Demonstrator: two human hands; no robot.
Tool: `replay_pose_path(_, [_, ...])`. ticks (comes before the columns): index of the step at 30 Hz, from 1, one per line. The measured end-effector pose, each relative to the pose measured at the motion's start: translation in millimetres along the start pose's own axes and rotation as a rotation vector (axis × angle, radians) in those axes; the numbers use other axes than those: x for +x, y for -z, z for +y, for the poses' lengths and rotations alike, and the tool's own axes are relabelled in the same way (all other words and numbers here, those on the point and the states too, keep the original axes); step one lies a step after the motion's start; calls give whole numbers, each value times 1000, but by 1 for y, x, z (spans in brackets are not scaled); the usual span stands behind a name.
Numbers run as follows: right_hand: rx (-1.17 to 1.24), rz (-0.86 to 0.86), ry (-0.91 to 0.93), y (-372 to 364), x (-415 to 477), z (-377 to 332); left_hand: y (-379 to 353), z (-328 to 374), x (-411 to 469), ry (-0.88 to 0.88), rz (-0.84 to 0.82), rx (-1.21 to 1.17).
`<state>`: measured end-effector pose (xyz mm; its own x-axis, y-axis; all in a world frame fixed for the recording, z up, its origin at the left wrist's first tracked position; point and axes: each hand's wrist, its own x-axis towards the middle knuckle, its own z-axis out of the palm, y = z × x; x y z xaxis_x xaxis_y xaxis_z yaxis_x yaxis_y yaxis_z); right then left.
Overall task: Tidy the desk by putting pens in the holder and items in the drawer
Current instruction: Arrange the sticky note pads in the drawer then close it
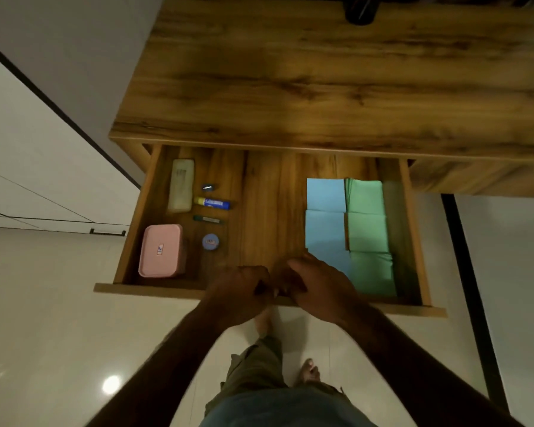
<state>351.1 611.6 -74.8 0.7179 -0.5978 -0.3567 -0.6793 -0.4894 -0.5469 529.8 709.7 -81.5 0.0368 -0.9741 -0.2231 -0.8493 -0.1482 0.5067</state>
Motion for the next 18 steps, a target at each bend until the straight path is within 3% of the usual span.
replay_pose_path(11, [-25, 393, 67, -44, -77, -4, -21, 37, -70, 237, 480, -298])
replay_pose_path(14, [119, 366, -37, -51, -94, -12, -22, 44, -87, 577, 418, -759])
replay_pose_path(16, [236, 253, -196, -55, -100, -16, -20, 42, -93, 826, 270, -1099])
replay_pose_path(18, [424, 142, -390, -59, -100, -21, -17, 33, -95, 946, 125, -1316])
